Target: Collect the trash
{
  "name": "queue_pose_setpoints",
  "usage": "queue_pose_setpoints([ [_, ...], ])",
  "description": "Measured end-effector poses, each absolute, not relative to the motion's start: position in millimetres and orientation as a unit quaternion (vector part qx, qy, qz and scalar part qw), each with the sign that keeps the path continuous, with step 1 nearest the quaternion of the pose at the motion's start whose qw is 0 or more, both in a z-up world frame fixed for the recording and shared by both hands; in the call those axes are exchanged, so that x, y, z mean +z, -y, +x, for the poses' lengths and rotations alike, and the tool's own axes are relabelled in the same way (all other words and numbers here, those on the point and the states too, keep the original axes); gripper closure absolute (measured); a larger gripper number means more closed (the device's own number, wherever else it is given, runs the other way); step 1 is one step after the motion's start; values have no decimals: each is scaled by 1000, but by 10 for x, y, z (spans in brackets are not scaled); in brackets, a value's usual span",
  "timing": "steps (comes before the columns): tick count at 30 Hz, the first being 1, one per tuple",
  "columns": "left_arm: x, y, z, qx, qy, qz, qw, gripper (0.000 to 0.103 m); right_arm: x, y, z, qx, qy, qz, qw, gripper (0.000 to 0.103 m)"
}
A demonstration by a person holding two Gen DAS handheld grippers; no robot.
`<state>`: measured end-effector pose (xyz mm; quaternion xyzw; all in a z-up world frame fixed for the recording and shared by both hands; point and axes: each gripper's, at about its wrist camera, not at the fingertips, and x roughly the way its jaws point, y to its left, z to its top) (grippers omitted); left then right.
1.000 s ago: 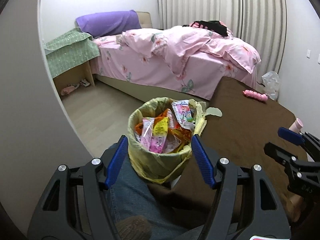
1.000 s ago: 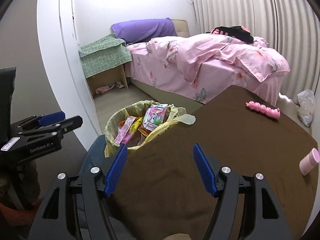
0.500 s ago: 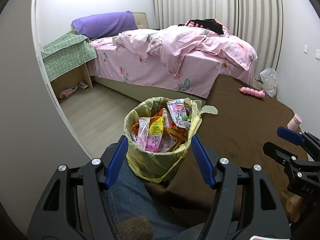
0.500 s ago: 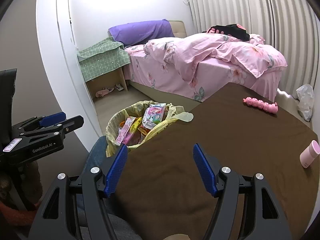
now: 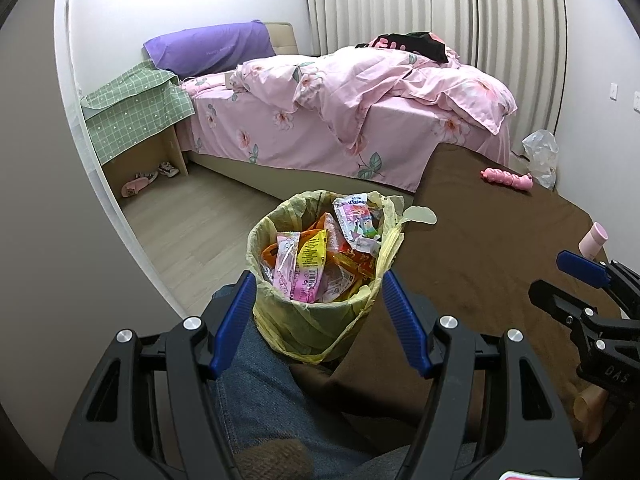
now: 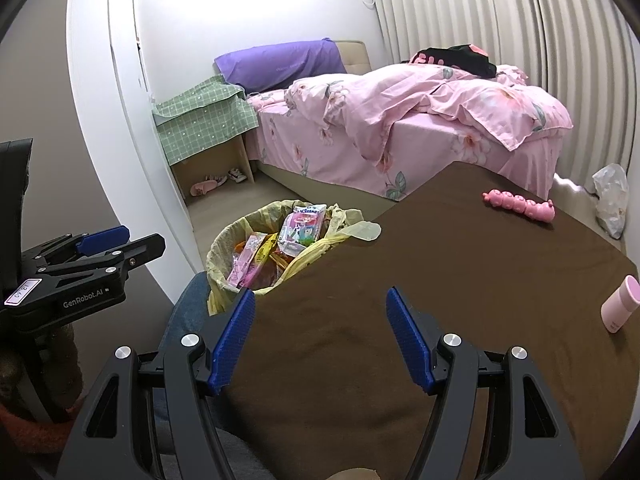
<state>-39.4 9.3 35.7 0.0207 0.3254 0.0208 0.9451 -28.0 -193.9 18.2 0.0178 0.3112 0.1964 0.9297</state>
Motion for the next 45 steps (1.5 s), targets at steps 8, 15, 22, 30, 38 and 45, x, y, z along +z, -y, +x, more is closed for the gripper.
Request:
queue_pose_setpoints([
  [8,358,-77,-401,22,-326,20,945,40,181,1941,-283,196,-311,18,930,39],
  [15,348,-79,-396,21,-326,21,945,40,179,1940,-273,197,-312,18,929,39],
  [22,351,-77,-396,21,-326,21,945,40,175,1941,-274,197,-312,19,929,39],
  [30,354,-79,-395,21,-326,21,945,40,177,1938,-273,197,-312,19,929,39],
  [38,355,-77,-395,21,-326,21,945,40,175,1937,-281,196,-313,18,929,39],
  [45,342,-75,-397,20,-326,22,945,40,168,1918,-286,196,-312,17,929,39],
])
